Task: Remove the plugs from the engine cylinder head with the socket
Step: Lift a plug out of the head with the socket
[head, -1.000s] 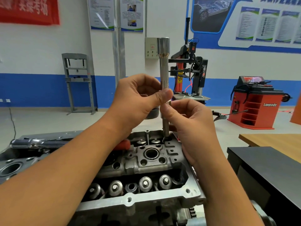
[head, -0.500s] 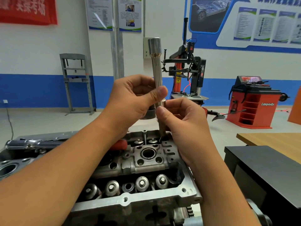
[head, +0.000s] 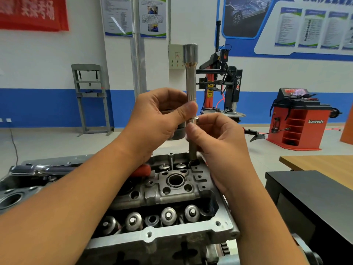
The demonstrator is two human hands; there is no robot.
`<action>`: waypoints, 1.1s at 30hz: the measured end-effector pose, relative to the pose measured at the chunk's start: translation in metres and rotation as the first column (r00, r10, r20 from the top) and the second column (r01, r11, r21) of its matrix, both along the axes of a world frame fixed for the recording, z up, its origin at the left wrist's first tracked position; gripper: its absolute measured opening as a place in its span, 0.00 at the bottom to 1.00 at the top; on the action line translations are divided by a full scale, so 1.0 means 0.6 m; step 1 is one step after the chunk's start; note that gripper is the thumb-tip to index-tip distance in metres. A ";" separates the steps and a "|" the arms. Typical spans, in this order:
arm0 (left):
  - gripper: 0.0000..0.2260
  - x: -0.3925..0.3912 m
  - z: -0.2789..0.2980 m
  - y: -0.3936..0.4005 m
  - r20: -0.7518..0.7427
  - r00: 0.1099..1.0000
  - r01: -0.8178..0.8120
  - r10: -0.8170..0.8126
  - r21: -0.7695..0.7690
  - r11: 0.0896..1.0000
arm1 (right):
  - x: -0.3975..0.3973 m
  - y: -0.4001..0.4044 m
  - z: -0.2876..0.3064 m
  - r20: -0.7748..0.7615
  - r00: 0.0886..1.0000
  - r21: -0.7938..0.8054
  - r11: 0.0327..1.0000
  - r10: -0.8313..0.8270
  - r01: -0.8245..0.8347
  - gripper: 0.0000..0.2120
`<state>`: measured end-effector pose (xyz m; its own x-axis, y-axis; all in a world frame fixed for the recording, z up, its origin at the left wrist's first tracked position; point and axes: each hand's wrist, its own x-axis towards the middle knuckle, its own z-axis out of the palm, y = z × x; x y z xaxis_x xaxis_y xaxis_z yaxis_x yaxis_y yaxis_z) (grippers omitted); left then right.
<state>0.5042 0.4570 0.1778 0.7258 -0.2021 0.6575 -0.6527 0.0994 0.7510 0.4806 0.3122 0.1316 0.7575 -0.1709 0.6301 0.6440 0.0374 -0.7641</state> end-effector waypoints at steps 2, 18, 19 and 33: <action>0.10 0.000 0.001 0.000 -0.028 0.998 0.062 -0.061 0.017 0.998 | -0.001 0.002 0.001 -0.004 0.999 -0.026 0.999 0.045 -0.045 0.04; 0.08 -0.002 0.005 0.002 -0.047 0.995 0.085 -0.084 0.010 0.996 | -0.004 -0.003 0.007 -0.067 0.984 0.043 0.986 0.166 -0.163 0.04; 0.08 -0.002 0.005 0.002 -0.040 0.996 0.076 -0.075 0.009 0.997 | -0.004 -0.002 0.008 -0.070 0.982 0.052 0.984 0.174 -0.171 0.05; 0.08 0.002 0.001 0.001 0.023 0.997 0.080 -0.079 -0.007 0.997 | -0.004 0.001 0.007 -0.057 0.980 0.040 0.981 0.190 -0.188 0.10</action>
<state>0.5055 0.4575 0.1786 0.6923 -0.2535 0.6756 -0.6597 0.1572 0.7349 0.4780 0.3127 0.1360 0.8148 -0.0415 0.5783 0.5754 0.1804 -0.7977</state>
